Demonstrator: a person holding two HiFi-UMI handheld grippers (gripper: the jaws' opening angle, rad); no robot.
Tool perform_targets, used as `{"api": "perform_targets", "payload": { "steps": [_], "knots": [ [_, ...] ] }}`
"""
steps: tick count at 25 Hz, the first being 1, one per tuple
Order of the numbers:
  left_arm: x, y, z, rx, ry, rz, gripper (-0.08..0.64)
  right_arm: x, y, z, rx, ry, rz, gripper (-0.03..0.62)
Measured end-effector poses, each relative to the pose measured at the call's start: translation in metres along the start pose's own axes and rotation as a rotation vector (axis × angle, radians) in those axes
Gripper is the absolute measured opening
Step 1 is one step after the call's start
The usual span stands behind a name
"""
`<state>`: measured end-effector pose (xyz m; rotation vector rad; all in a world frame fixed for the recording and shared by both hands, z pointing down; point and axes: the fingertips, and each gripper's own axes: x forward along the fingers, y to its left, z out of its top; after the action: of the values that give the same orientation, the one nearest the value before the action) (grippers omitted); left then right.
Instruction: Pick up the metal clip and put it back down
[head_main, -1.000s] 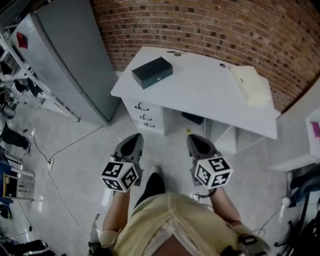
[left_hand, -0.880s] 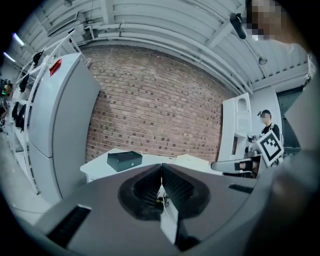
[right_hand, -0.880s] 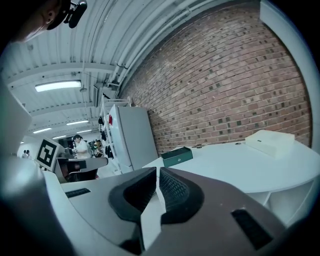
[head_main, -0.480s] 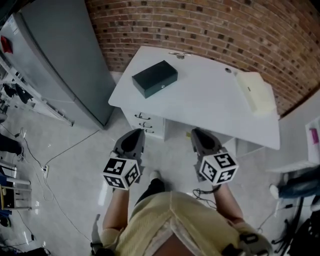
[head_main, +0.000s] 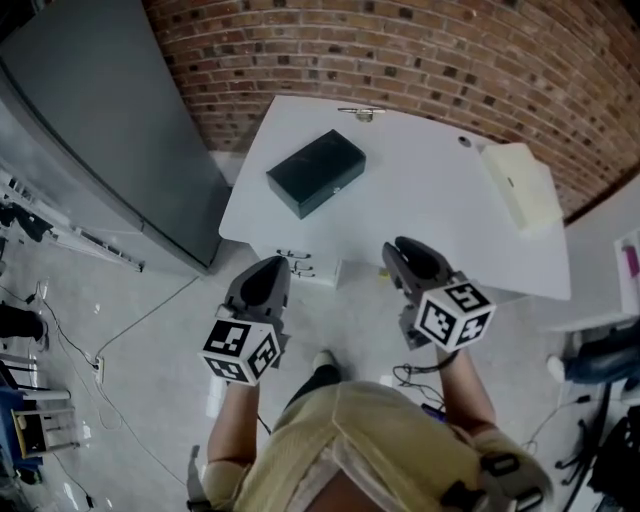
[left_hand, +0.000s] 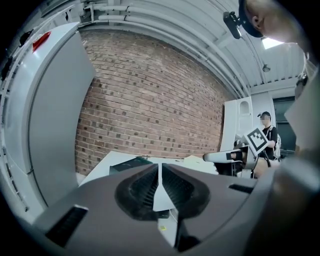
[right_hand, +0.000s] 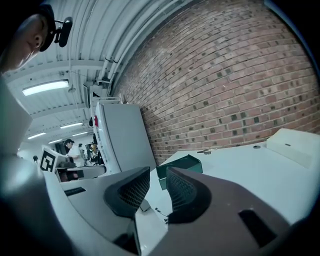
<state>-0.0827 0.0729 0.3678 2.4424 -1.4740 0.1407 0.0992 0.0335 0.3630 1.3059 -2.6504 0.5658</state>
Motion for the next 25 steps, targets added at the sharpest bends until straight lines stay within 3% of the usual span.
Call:
{"api": "perform_targets", "payload": {
  "steps": [5, 10, 20, 25],
  "knots": [
    [0.019, 0.021, -0.01, 0.029, 0.051, -0.035, 0.003, 0.029, -0.006, 0.01, 0.006, 0.01, 0.008, 0.102],
    [0.038, 0.035, 0.001, 0.029, 0.064, -0.059, 0.003, 0.046, -0.012, 0.042, -0.077, 0.045, 0.029, 0.12],
    [0.109, 0.066, 0.06, 0.001, 0.028, -0.115, 0.011, 0.117, -0.058, 0.113, -0.291, 0.111, 0.133, 0.12],
    [0.167, 0.089, 0.106, 0.075, 0.023, -0.114, 0.018, 0.163, -0.096, 0.165, -0.366, 0.112, 0.175, 0.12]
  ]
}}
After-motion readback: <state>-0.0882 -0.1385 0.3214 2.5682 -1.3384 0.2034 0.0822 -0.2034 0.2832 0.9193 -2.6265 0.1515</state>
